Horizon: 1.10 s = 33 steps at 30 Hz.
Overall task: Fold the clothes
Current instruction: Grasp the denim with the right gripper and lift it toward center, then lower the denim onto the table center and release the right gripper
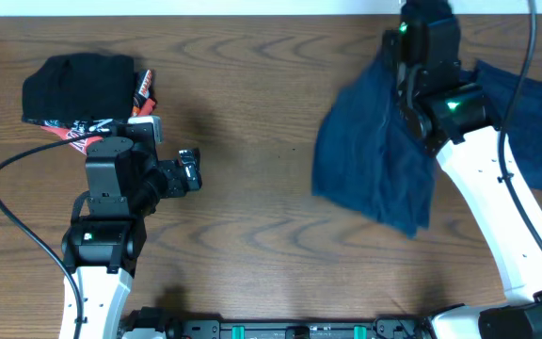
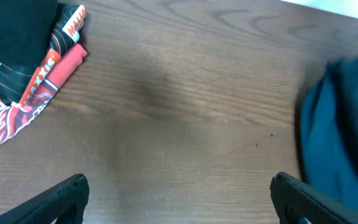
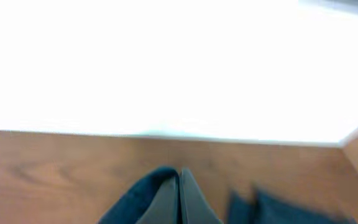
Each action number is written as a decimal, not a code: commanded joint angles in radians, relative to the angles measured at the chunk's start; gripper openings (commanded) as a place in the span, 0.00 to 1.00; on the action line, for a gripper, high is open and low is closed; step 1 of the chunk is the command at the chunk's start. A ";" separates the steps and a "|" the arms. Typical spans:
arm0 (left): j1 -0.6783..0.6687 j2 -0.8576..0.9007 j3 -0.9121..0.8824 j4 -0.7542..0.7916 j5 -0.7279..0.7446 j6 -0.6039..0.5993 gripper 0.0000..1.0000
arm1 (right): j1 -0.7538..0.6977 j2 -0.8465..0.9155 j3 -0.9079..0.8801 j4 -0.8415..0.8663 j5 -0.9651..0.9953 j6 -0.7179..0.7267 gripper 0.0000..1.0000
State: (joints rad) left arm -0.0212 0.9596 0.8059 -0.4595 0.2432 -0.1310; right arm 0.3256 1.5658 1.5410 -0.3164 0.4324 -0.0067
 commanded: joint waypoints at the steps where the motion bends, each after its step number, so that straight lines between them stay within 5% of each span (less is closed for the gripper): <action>1: 0.004 0.000 0.021 0.011 0.019 -0.002 0.95 | 0.013 -0.002 0.013 0.142 -0.398 -0.092 0.01; 7: 0.004 0.000 0.021 0.013 0.019 -0.003 0.95 | 0.107 0.108 0.013 0.254 -0.729 -0.030 0.01; 13: 0.004 0.000 0.021 0.018 0.019 -0.002 0.95 | 0.194 0.165 0.013 0.211 -0.732 -0.141 0.01; 22: 0.004 0.000 0.021 0.033 0.019 -0.002 0.95 | 0.167 -0.073 0.059 0.217 -0.253 -0.215 0.01; 26: 0.004 0.000 0.021 0.051 0.019 -0.002 0.95 | 0.142 -0.189 0.070 0.211 -0.183 -0.347 0.01; 33: 0.004 0.000 0.021 0.050 0.019 -0.002 0.95 | 0.027 -0.336 0.070 0.202 -0.067 -0.369 0.01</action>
State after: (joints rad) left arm -0.0212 0.9596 0.8062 -0.4118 0.2562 -0.1314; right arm 0.4030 1.2484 1.5990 -0.1116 0.2806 -0.3317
